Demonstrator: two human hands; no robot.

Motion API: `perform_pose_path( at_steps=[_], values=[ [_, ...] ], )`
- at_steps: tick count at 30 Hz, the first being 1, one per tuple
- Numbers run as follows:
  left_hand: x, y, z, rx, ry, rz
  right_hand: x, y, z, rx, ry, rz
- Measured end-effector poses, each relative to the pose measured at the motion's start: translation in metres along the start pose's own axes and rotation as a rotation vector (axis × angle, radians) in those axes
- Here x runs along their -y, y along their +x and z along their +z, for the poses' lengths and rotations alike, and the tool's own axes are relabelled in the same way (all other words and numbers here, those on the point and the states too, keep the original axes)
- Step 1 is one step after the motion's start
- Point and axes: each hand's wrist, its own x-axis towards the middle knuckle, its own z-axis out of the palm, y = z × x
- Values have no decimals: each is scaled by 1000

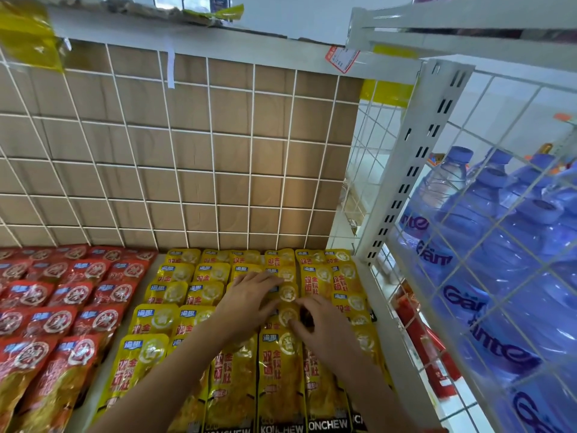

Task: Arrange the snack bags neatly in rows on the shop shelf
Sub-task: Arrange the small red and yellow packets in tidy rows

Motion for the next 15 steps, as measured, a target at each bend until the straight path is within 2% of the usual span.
perform_pose_path(
  at_steps=[15],
  values=[
    [2, -1, 1, 9, 10, -8, 0, -2, 0, -11, -6, -11]
  ],
)
